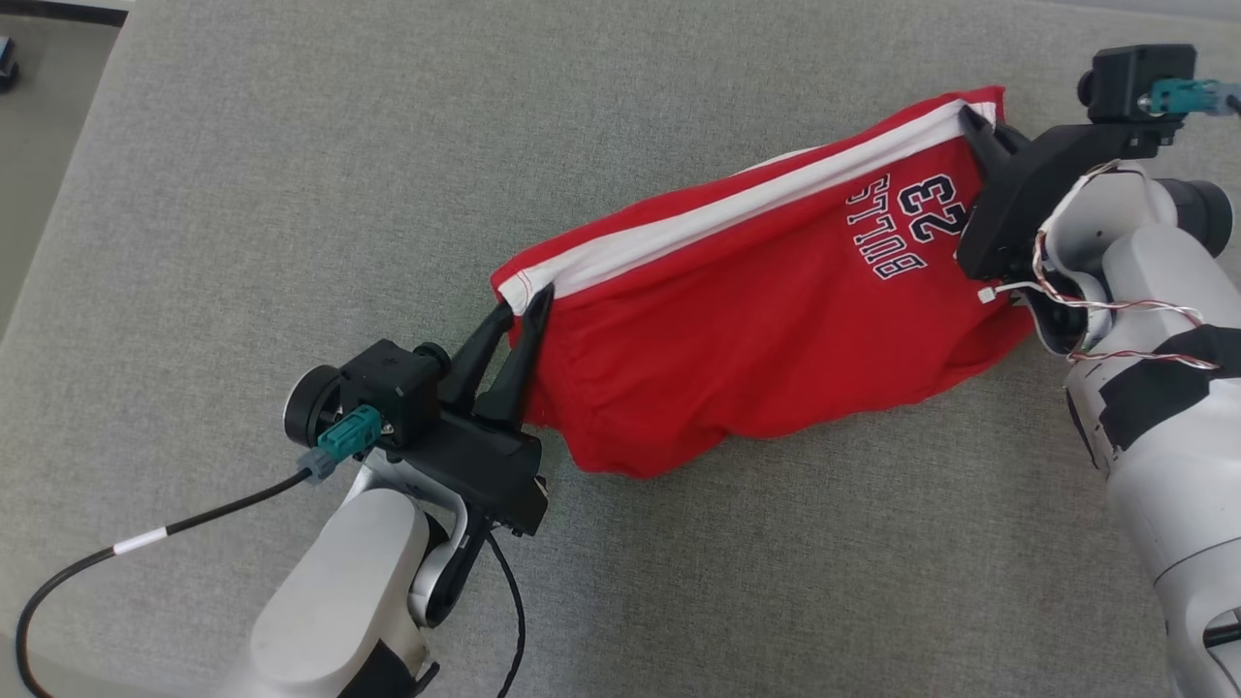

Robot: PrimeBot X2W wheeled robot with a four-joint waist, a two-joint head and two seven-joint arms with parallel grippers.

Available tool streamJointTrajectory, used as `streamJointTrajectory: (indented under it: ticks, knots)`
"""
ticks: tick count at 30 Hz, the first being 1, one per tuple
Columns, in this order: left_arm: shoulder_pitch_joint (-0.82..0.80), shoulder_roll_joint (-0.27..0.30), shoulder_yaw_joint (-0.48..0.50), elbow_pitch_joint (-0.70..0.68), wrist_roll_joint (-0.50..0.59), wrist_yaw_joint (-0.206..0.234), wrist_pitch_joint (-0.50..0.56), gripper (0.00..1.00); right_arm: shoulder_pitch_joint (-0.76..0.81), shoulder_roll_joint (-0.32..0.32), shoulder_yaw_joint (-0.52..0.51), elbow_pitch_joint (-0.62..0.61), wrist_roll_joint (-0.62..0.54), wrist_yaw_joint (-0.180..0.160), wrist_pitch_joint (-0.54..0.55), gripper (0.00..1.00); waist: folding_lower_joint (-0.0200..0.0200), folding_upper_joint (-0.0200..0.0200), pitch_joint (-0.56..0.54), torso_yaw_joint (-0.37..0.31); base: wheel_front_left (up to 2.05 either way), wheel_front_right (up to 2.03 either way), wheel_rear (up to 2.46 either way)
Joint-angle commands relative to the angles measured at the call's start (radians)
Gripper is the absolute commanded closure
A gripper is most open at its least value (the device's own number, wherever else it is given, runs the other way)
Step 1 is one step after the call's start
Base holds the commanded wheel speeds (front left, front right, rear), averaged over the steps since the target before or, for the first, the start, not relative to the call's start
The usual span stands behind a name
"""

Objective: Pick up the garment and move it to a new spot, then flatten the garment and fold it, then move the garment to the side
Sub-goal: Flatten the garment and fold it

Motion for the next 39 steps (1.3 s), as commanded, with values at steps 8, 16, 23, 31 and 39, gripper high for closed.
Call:
streamJointTrajectory:
  ticks: [8,16,23,31,39]
  knots:
    - [0.038,0.004,0.031,0.012,0.013,0.002,-0.003,0.0,0.007,-0.002,0.094,0.045,0.059,-0.003,-0.05,0.0,-0.0003,-0.0002,-0.061,-0.023,0.0,0.0,0.0]
    - [0.176,0.007,0.143,-0.074,0.054,0.025,-0.003,0.0,0.106,-0.075,0.171,0.02,0.154,-0.003,-0.088,0.0,-0.0003,-0.0002,-0.145,-0.037,0.0,0.0,0.0]
    - [0.305,0.001,0.269,-0.238,0.147,0.068,-0.003,0.0,0.177,-0.126,0.192,0.024,0.216,-0.003,-0.106,0.0,-0.0003,-0.0002,-0.171,-0.032,0.0,0.0,0.0]
    - [0.436,-0.041,0.398,-0.366,0.263,0.095,-0.003,0.0,0.211,-0.137,0.202,0.066,0.261,-0.003,-0.122,0.0,-0.0003,-0.0002,-0.163,-0.012,0.0,0.0,0.0]
    - [0.482,-0.08,0.458,-0.381,0.317,0.073,-0.003,0.0,0.178,-0.106,0.215,0.14,0.268,-0.003,-0.117,0.0,-0.0003,-0.0002,-0.146,0.012,0.0,0.0,0.0]
